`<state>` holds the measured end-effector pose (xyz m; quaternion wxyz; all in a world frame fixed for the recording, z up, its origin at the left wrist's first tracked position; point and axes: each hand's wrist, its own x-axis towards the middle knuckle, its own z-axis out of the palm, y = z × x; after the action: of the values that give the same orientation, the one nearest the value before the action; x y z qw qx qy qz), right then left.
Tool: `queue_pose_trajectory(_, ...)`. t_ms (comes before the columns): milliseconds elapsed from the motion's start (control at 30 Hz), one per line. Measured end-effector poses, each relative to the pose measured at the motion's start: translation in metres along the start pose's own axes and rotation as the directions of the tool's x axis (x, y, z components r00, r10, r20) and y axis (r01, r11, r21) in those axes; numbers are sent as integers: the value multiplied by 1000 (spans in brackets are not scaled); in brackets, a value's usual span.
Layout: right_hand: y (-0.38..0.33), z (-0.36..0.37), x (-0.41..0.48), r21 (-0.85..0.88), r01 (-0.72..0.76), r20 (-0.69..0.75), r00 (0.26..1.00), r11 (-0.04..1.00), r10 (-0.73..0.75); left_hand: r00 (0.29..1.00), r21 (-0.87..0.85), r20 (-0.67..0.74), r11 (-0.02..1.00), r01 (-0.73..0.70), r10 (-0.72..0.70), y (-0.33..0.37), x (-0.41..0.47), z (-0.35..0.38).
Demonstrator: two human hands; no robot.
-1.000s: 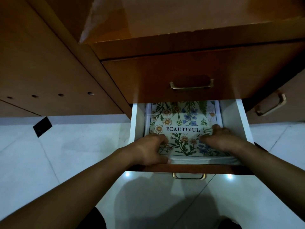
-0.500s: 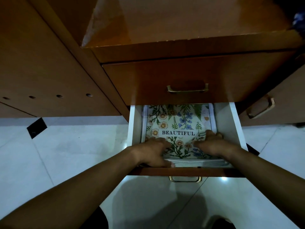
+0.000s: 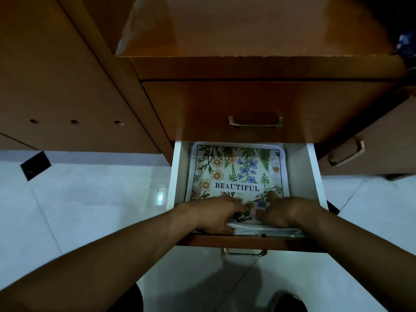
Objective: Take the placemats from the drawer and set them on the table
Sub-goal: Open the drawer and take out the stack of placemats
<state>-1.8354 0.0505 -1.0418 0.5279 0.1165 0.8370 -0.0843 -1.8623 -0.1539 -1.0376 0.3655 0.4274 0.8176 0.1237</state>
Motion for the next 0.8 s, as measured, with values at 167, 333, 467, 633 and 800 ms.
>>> queue_pose_trajectory(167, 4, -11, 0, 368, 24, 72, 996, 930, -54, 1000, -13, -16, 1000, -9, 9, -4, -2, 3)
queue_pose_trajectory(333, 17, 6, 2, 684, 23, -89, 995, 729, 52, 1000, -29, -19, 1000, -4, 4, -6, -3, 3)
queue_pose_trajectory(467, 16, 13, -13, 776, 141, -253, 962, 614, 100, 1000, -33, -7, 999, 7, -7, -7, -2, 1)
queue_pose_trajectory(633, 20, -3, -41, 869, 285, -406, 877, 404, 256, 1000, -88, -21, 996, -6, 4, -11, -6, -4)
queue_pose_trajectory(800, 16, -3, -59, 928, 314, -362, 886, 200, 289, 999, -136, -29, 991, 21, -26, -17, -14, -3)
